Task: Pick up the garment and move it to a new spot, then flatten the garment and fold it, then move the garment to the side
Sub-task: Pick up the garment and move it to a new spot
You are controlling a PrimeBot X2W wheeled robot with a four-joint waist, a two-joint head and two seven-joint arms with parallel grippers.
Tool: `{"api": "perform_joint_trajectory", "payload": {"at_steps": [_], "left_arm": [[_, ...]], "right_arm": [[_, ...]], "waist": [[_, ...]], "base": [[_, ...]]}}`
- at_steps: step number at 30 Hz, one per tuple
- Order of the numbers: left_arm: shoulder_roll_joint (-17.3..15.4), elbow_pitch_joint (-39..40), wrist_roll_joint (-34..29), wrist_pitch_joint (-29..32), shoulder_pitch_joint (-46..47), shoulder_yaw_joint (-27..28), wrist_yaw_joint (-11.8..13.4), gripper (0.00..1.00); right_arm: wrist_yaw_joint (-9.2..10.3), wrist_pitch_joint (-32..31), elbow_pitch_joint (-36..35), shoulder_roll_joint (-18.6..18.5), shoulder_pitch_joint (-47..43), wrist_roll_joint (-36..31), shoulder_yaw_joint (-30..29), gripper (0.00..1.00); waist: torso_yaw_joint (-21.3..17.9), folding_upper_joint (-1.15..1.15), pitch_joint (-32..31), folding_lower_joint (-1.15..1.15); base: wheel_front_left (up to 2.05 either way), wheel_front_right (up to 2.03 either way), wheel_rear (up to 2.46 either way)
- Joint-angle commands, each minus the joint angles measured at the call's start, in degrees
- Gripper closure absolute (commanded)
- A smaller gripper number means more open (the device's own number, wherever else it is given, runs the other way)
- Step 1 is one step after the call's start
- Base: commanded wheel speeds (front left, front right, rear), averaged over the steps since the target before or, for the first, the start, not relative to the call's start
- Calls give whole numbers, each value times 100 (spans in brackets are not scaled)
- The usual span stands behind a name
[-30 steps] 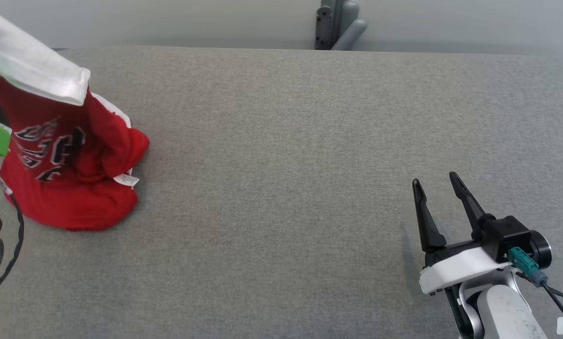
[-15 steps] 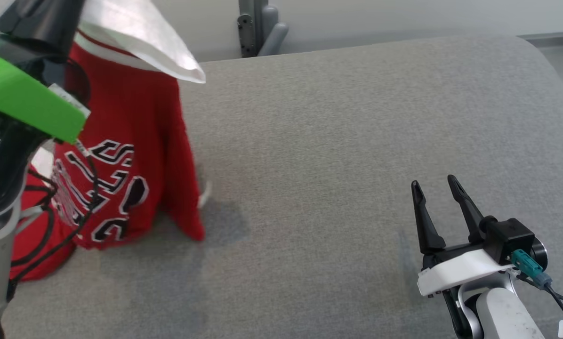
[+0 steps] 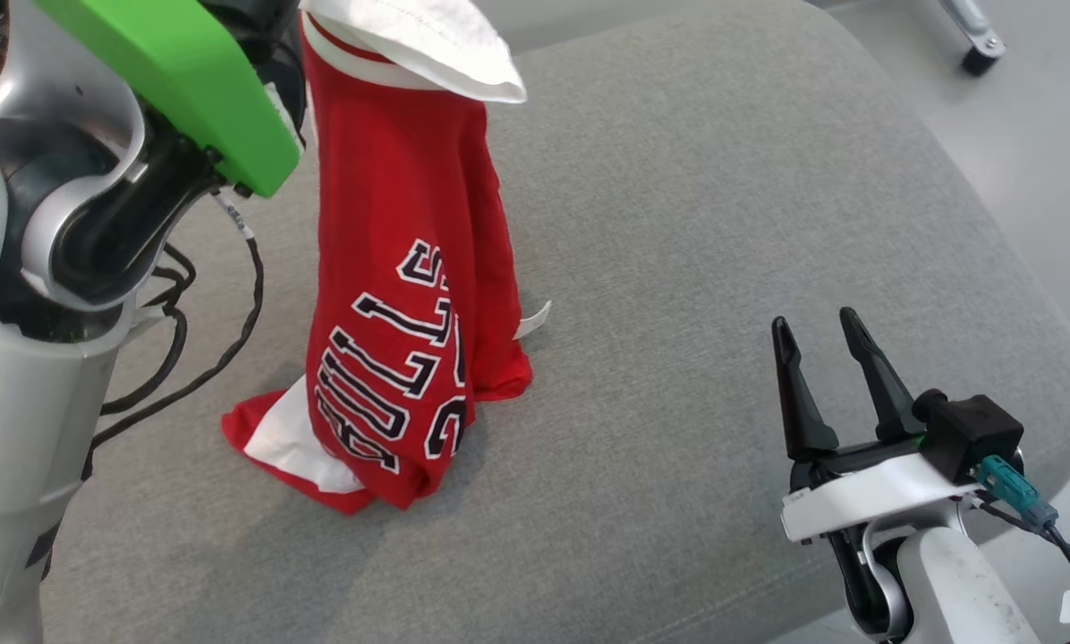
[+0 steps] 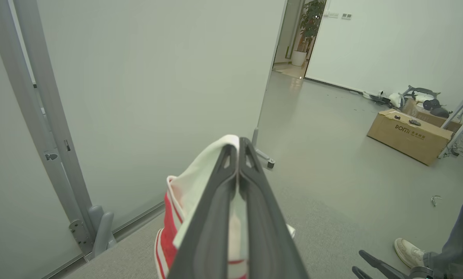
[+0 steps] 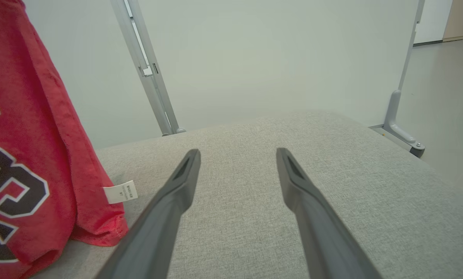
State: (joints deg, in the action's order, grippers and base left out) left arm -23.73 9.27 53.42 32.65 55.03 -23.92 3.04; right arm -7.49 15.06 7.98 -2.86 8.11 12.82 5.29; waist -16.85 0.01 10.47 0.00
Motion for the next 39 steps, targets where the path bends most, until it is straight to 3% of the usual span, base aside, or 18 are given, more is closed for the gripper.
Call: {"api": "perform_joint_trajectory", "payload": {"at_steps": [1,13,20,29,30,31,32,35,39], "left_arm": [[21,-232,-80,-33,121,-43,-48,100],[-356,-2214,-949,-410,175,-700,-714,100],[36,-2872,-985,-761,239,-1104,-949,100],[467,-3406,-900,-1249,239,-1460,-1035,100],[481,-3461,-891,-1310,209,-1463,-1038,72],[488,-3499,-893,-1359,169,-1477,-1040,20],[488,-3526,-895,-1398,122,-1492,-1041,0],[511,-3488,-822,-1555,-43,-1451,-1017,0],[600,-3115,-637,-1957,-545,-1239,-788,0]], "right_arm": [[0,18,-48,-3,82,68,59,0],[0,18,-229,-4,151,627,209,0],[0,18,-361,-2,87,780,125,0],[1,18,-388,-4,167,825,112,0],[0,18,-374,-4,167,809,117,0],[0,18,-354,-4,163,787,123,0],[0,18,-333,-4,154,765,125,0],[0,18,-259,-6,133,674,120,0],[1,18,-124,-9,27,482,83,0]], "waist": [[-637,-1,463,0],[-1587,-1,1244,0],[-1620,-1,1548,0],[-1618,-1,1658,0],[-1617,-1,1640,0],[-1615,-1,1615,0],[-1612,-1,1577,0],[-1599,-1,1408,0],[-1549,-1,965,0]], "base": [[0,0,0],[0,0,0],[0,0,0],[0,0,0],[0,0,0],[0,0,0],[0,0,0],[0,0,0],[0,0,0]]}}
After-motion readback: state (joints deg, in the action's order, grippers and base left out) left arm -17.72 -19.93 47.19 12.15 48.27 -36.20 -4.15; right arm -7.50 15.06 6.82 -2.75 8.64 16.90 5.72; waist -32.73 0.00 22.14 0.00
